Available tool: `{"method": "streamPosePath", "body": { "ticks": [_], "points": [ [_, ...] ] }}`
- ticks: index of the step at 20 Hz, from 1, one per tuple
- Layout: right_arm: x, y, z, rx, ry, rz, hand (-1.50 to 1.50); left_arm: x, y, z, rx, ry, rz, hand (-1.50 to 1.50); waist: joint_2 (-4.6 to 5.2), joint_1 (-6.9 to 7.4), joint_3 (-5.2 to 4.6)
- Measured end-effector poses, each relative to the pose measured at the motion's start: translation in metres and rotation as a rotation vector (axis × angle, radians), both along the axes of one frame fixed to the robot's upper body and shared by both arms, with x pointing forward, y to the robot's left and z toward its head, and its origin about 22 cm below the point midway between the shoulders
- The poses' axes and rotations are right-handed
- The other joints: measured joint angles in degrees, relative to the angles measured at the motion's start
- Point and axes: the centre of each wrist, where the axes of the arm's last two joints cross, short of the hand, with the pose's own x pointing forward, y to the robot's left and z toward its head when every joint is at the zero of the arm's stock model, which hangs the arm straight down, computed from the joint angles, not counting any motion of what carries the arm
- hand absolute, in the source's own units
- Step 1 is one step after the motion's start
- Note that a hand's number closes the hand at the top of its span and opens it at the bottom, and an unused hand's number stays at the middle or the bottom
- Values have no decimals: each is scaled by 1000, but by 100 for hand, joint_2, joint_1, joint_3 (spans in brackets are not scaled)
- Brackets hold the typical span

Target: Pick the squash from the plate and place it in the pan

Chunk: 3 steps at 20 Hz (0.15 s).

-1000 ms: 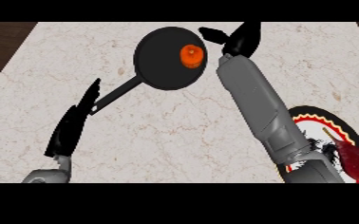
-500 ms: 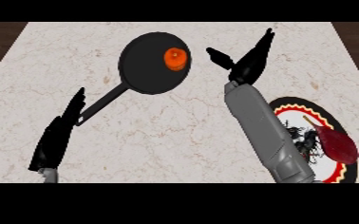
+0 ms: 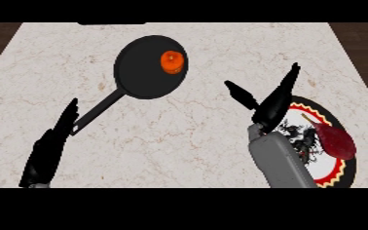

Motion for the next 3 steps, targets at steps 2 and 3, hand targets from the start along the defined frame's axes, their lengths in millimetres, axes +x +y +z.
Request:
{"method": "streamPosePath", "body": {
  "ticks": [2,3],
  "points": [
    [-16,-14,6,2,-5,0,-150,-1,0,-2,-5,0,0,0,5,-3,0],
    [-27,-19,6,-1,-3,-3,-150,0,0,-1,-6,0,1,0,8,1,-1]
  ]
}}
